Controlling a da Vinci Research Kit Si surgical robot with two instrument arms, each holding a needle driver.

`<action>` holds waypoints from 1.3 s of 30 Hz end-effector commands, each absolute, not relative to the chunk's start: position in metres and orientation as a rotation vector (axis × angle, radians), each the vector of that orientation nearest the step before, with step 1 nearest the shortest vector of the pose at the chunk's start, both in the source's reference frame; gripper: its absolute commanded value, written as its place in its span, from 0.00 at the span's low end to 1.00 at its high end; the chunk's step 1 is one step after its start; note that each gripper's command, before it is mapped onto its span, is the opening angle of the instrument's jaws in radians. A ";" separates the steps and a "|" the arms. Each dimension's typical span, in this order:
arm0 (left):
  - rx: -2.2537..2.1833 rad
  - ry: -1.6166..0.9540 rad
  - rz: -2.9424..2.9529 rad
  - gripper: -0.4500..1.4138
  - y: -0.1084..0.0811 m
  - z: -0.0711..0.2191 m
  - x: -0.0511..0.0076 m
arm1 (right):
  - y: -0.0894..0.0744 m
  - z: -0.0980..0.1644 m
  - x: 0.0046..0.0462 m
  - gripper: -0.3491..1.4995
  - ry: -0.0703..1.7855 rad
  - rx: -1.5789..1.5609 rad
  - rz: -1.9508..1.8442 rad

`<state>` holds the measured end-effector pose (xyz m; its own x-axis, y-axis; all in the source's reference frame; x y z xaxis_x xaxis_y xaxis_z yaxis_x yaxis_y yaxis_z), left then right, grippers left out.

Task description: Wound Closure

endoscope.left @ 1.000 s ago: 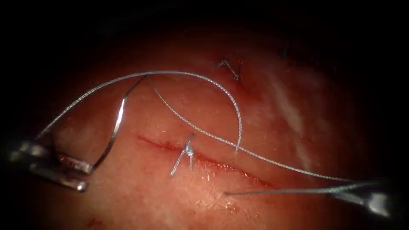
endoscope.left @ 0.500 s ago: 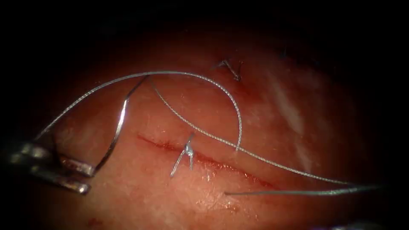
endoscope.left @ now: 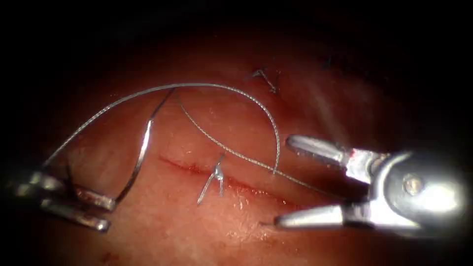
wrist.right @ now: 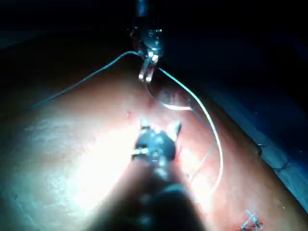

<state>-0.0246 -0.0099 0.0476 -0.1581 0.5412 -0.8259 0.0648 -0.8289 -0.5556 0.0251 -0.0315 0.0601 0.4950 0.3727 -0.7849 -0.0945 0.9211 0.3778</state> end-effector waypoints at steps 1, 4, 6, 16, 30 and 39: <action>-1.790 -0.688 2.056 0.00 -0.010 0.048 -0.0251 | -0.032 0.061 0.0265 0.58 0.990 0.311 0.263; -1.790 -0.693 2.059 0.00 -0.010 0.048 -0.0252 | -0.032 0.063 0.0274 0.59 0.907 0.335 0.207; -1.791 -0.693 2.058 0.00 -0.010 0.048 -0.0252 | -0.033 0.064 0.0280 0.59 0.840 0.362 0.164; -1.789 -0.695 2.062 0.00 -0.010 0.048 -0.0251 | -0.036 0.067 0.0301 0.55 0.609 0.452 0.014; -1.784 -0.697 2.068 0.00 -0.010 0.048 -0.0253 | -0.038 0.072 0.0271 0.46 0.456 0.506 -0.086; -1.786 -0.698 2.068 0.00 -0.010 0.048 -0.0254 | -0.038 0.073 0.0275 0.00 0.448 0.517 -0.077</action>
